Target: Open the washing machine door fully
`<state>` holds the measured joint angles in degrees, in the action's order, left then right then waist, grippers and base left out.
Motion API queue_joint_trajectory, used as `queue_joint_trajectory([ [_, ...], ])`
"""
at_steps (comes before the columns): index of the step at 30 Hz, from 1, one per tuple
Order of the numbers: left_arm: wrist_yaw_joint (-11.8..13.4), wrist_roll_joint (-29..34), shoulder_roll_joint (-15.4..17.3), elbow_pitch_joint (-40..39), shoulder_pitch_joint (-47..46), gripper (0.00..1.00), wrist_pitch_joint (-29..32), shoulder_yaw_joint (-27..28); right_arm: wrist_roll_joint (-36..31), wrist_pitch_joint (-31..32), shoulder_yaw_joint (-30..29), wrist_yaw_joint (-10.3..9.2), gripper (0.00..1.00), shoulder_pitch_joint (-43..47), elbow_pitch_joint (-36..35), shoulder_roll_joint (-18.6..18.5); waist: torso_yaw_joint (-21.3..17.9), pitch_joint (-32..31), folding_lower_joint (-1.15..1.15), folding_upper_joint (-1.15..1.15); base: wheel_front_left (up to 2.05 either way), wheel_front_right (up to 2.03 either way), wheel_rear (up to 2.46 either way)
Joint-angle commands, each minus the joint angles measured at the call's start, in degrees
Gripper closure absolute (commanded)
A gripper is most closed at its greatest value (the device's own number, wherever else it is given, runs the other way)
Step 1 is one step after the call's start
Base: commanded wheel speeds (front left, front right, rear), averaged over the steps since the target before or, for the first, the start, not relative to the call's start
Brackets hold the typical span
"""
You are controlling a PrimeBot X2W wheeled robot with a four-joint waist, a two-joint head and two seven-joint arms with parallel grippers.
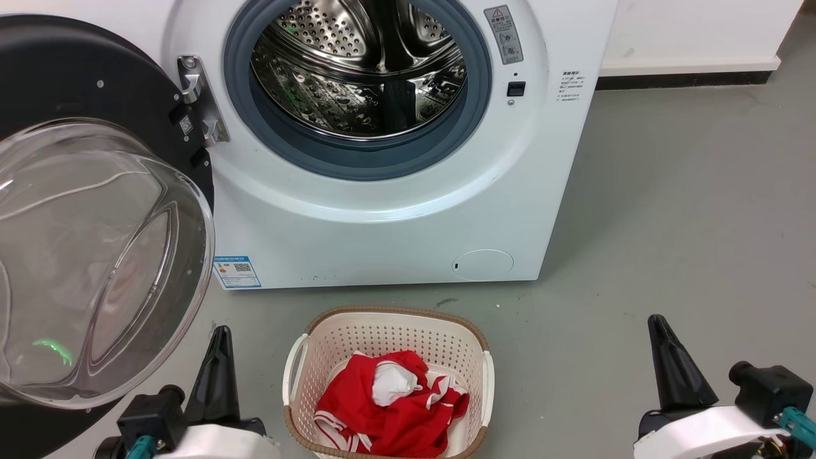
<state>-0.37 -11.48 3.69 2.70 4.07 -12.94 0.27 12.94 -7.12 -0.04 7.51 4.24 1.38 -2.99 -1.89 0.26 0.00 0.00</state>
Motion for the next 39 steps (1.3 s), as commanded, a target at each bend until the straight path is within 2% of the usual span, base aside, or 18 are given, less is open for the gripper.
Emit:
queue_joint_trajectory([
  [1,-0.3,-2.6,0.2,-0.4,-1.8,1.00,0.5,0.3,2.9,0.2,-0.1,0.00,1.00,-1.3,-0.4,-0.4,0.0,0.0,0.00,0.00,0.00,0.00,0.00],
  [28,-2.7,-29.4,-0.1,3.3,-4.8,1.00,6.8,2.3,30.6,3.5,-0.6,-0.01,1.00,-4.8,4.1,-1.6,0.5,0.0,0.00,0.00,0.00,0.00,0.00],
  [29,-2.9,-31.9,-0.2,3.7,-5.1,1.00,7.4,2.5,33.1,3.8,-0.7,-0.01,1.00,-5.1,4.5,-1.6,0.5,0.0,0.00,0.00,0.00,0.00,0.00],
  [39,-3.6,-39.7,-0.3,4.9,-6.0,1.00,9.4,3.1,41.0,4.9,-1.1,-0.01,1.00,-6.0,5.7,-1.8,0.7,0.0,0.00,0.00,0.00,0.00,0.00],
])
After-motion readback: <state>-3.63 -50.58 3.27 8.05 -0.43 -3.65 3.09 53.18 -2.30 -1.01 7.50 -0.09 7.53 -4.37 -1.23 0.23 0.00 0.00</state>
